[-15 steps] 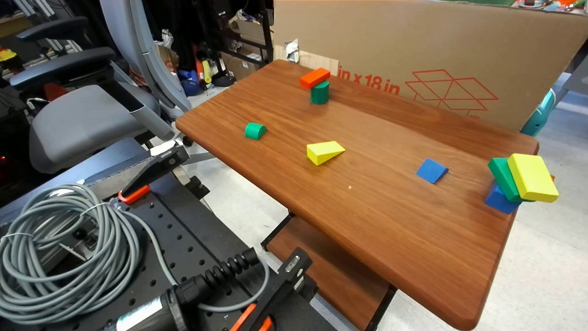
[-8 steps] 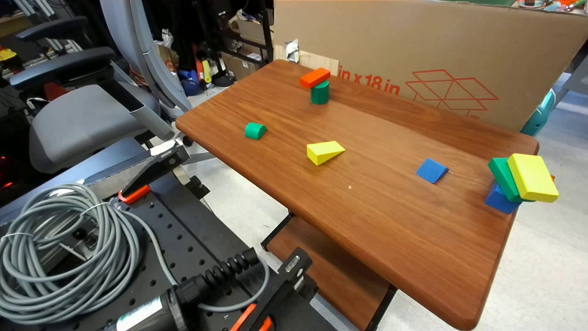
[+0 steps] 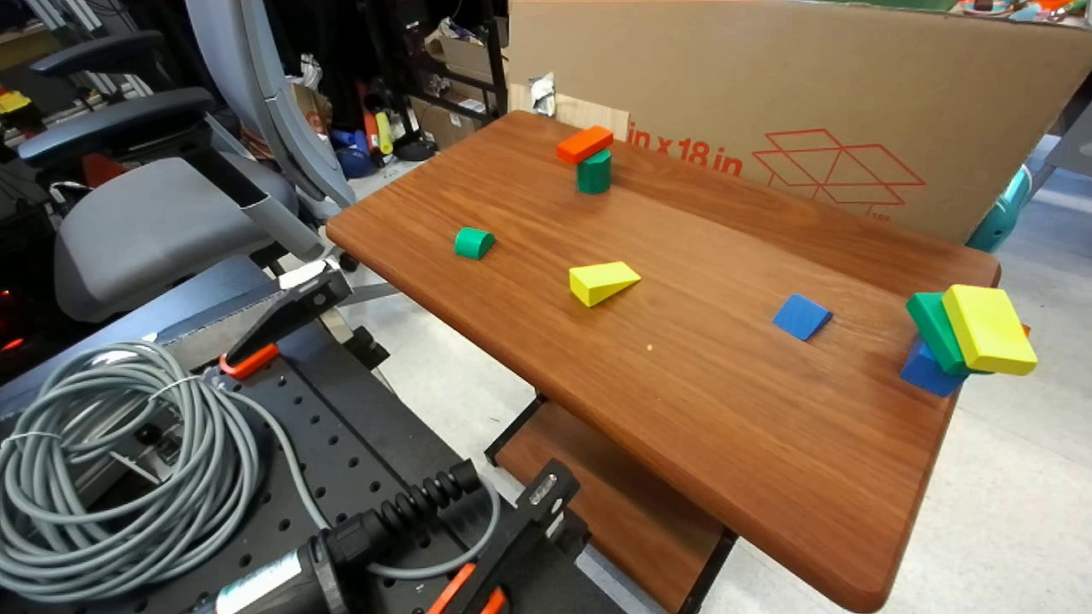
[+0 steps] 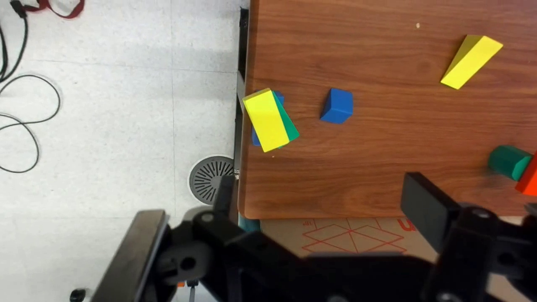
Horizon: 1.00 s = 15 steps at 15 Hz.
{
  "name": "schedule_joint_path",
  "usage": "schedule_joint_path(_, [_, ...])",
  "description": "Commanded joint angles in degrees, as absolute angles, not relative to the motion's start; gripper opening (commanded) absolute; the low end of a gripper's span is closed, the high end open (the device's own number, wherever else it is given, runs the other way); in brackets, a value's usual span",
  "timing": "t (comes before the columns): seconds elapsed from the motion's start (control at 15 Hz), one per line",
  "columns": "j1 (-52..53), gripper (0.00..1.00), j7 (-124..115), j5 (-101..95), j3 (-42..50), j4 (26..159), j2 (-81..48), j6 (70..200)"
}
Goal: Remove the yellow bar from the toy tower and put it on the table
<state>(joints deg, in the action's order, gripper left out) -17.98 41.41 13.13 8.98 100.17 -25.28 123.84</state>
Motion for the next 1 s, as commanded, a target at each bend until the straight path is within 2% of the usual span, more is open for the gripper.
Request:
schedule_joint_path(0.0, [-20.14,1.00,42.58,12.24,7.27,96.93,-29.66,125.09])
schedule_joint_path(0.93, [-19.93,1.00,41.80,1.54,7.17,96.13,-38.71,136.77])
